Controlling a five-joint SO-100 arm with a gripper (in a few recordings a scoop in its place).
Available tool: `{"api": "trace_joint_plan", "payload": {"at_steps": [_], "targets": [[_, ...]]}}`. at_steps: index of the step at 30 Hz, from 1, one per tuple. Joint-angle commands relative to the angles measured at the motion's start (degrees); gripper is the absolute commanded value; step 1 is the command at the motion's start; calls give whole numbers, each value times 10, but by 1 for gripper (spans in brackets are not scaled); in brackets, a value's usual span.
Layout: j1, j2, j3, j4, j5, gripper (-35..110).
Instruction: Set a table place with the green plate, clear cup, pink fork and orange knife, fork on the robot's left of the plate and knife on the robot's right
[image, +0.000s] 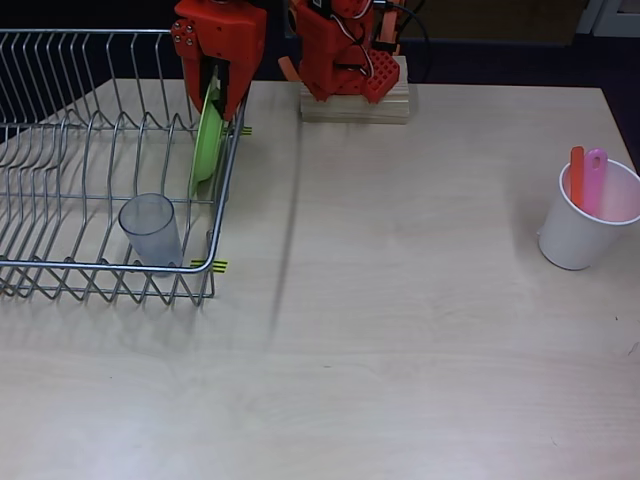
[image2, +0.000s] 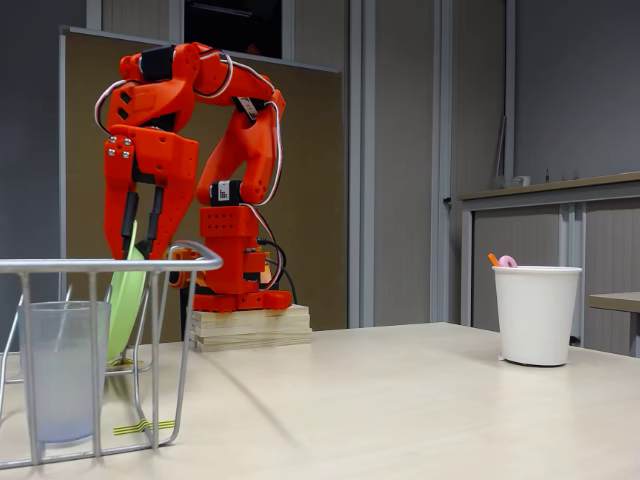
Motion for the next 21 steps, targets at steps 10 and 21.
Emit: {"api": "trace_joint_plan", "payload": {"at_steps": [10, 21], "targets": [[5, 106, -94, 56, -46, 0], [-42, 167, -261, 105, -138, 0]]}}
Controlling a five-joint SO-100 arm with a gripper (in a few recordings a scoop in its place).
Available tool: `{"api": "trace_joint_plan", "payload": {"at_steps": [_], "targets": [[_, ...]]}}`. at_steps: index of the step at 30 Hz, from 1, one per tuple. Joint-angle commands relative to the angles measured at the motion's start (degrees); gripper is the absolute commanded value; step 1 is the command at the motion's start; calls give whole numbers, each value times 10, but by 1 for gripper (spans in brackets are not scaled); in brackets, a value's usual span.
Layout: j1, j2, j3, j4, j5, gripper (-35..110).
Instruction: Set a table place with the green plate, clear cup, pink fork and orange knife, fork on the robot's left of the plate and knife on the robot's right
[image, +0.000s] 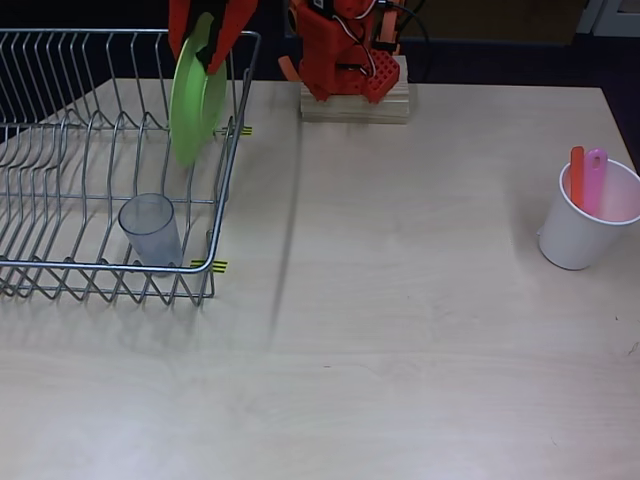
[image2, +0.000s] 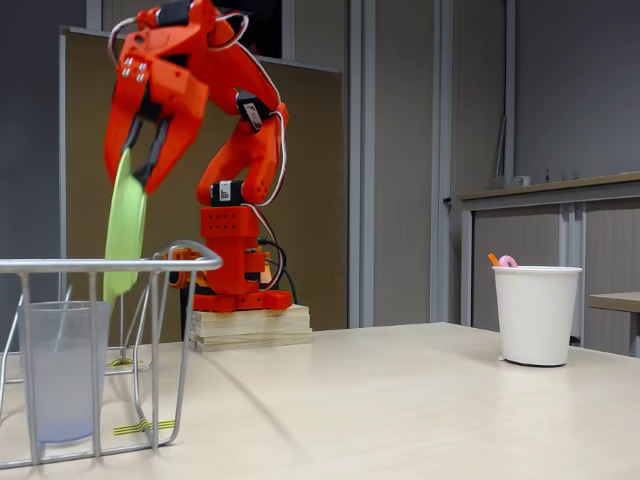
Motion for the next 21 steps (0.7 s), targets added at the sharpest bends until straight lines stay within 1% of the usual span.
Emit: {"api": "trace_joint_plan", "payload": {"at_steps": [1, 8, 12, 17, 21], "targets": [[-19, 42, -103, 7, -25, 0], [-115, 30, -193, 29, -59, 0], [-192, 29, -191, 25, -48, 0], [-325, 24, -134, -19, 25, 0], [-419, 8, -78, -31, 150, 0]]}}
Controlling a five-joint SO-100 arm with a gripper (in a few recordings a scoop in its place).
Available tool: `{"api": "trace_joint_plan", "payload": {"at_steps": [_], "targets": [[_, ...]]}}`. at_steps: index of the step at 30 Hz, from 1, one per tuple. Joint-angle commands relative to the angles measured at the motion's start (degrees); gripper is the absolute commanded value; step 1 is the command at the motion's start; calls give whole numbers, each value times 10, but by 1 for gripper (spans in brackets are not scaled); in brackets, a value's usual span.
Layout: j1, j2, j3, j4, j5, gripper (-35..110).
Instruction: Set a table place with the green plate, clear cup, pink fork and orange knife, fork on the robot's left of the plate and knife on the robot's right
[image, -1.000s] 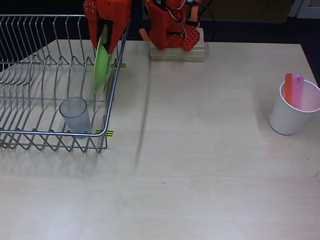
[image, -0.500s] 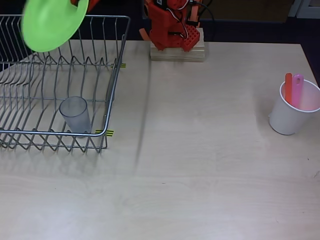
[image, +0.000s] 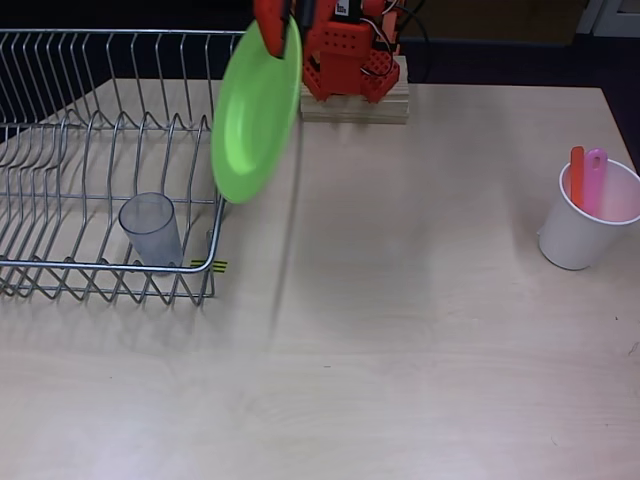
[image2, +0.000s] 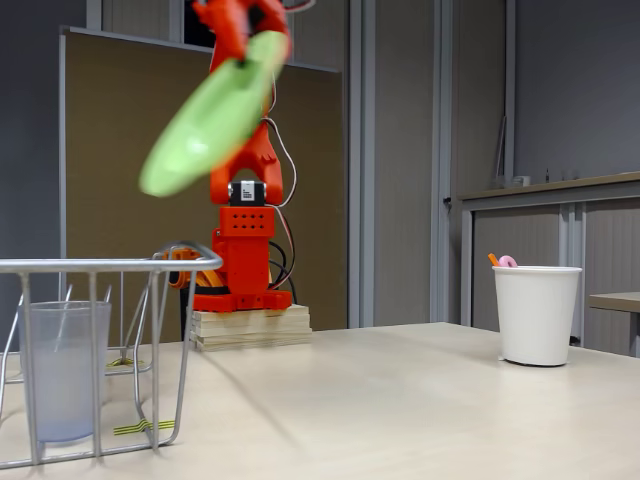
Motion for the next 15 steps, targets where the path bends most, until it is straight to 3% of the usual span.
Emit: {"api": "trace_joint_plan", "payload": {"at_steps": [1, 7, 15], "targets": [[-71, -17, 42, -9, 129, 0], [-175, -72, 114, -46, 307, 0], [-197, -165, 142, -80, 378, 0]]}}
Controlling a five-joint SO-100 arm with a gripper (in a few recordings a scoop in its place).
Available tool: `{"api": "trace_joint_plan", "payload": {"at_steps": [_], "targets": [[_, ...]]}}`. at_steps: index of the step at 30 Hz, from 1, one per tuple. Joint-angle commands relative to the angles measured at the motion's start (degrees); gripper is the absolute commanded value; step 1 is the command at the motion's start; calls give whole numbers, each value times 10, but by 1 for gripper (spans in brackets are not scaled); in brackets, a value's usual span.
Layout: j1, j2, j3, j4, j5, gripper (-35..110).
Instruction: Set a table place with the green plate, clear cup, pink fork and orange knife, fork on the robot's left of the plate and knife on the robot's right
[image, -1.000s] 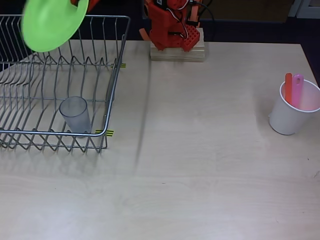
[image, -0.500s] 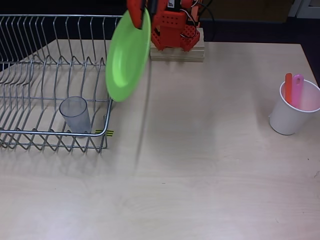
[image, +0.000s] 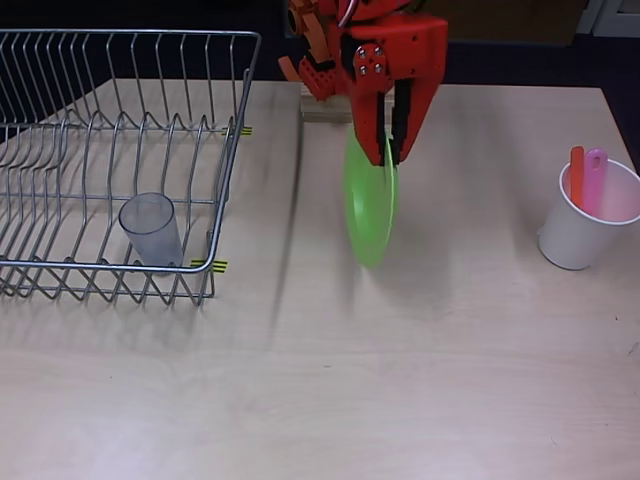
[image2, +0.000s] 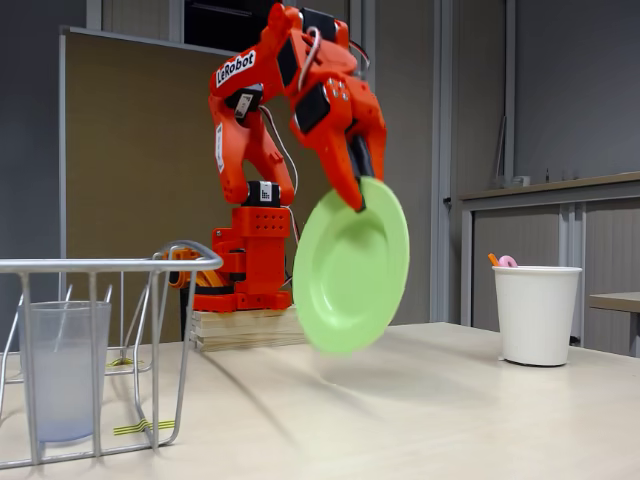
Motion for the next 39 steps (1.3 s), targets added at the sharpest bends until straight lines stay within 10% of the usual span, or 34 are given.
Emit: {"api": "trace_joint_plan", "payload": {"at_steps": [1, 39], "targets": [[-10, -22, -5, -8, 26, 0], [-142, -235, 65, -243, 250, 23]]}}
